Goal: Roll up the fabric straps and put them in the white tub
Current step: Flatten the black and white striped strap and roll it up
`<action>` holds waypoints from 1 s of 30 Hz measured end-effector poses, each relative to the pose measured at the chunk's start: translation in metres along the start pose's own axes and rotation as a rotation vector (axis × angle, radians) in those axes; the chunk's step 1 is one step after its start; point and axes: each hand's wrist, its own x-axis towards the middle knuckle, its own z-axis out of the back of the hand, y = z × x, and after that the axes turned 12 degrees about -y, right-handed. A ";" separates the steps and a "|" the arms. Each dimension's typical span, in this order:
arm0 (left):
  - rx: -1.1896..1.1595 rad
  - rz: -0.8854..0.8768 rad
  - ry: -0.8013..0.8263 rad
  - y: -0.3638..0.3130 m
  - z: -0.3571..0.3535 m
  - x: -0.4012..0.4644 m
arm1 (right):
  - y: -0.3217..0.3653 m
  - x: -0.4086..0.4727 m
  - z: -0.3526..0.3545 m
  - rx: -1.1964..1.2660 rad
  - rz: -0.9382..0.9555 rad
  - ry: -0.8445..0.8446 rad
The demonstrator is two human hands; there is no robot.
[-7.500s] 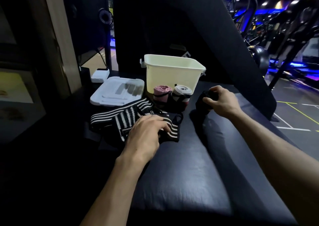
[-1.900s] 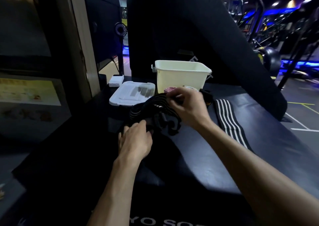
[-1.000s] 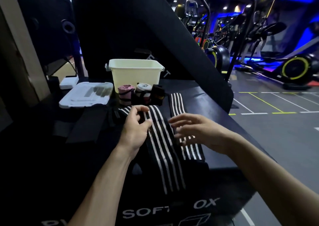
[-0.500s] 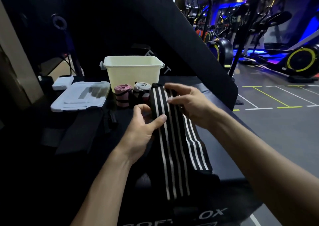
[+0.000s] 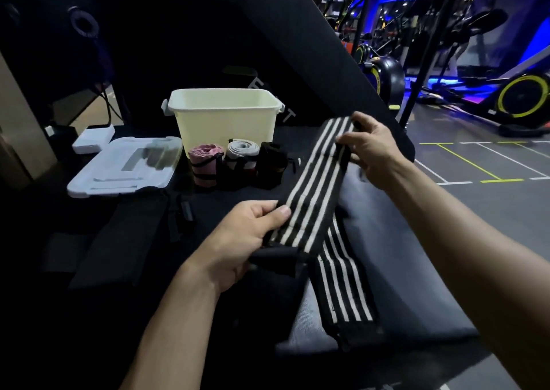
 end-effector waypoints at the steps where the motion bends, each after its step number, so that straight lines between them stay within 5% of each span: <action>1: -0.003 0.009 0.021 0.002 -0.005 0.004 | -0.010 0.004 0.004 -0.046 -0.030 -0.005; 11: 0.162 0.042 0.042 0.012 -0.034 0.017 | 0.001 0.056 -0.020 0.049 0.044 0.153; 19: 0.360 0.176 0.163 0.020 -0.029 0.017 | -0.071 0.046 -0.016 -0.607 -0.219 0.282; 30: 0.573 0.274 0.187 0.019 -0.039 0.011 | -0.071 0.040 -0.019 -0.760 -0.072 0.305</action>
